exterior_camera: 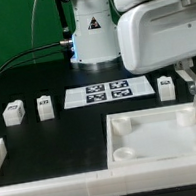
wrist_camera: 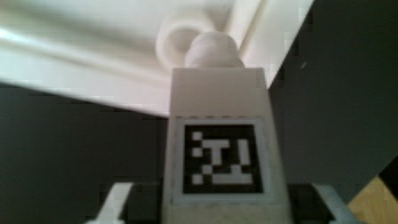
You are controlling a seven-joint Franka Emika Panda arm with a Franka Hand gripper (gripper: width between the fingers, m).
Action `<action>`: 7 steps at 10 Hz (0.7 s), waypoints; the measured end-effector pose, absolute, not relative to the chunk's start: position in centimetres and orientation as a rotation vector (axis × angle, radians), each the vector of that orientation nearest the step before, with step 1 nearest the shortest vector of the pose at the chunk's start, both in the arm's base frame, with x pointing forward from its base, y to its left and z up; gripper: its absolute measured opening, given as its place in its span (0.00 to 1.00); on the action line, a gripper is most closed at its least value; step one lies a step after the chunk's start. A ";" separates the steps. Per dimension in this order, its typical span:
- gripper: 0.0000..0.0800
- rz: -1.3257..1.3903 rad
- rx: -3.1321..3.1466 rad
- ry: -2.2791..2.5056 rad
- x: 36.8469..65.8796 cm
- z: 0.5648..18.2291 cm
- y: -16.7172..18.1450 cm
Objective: Assemble one leg
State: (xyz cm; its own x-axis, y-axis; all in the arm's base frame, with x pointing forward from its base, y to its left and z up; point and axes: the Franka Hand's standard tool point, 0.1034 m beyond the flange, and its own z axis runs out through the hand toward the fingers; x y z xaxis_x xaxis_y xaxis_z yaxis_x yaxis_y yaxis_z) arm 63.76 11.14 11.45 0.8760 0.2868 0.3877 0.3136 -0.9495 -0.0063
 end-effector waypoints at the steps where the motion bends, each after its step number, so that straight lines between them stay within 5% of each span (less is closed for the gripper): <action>1: 0.37 -0.717 -2.959 -0.484 63.3 11.0 10.4; 7: 0.37 -0.671 -2.965 -0.492 62.9 10.5 10.7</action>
Offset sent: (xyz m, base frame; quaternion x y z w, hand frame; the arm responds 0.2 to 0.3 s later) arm 0.0000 0.0000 0.0000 0.0000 0.0000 0.0000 1.0000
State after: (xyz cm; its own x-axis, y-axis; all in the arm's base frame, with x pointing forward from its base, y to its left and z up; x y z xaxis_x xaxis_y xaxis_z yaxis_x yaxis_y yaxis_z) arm 62.95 10.71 10.55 0.8541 0.2938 0.4291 0.3208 -0.9471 0.0099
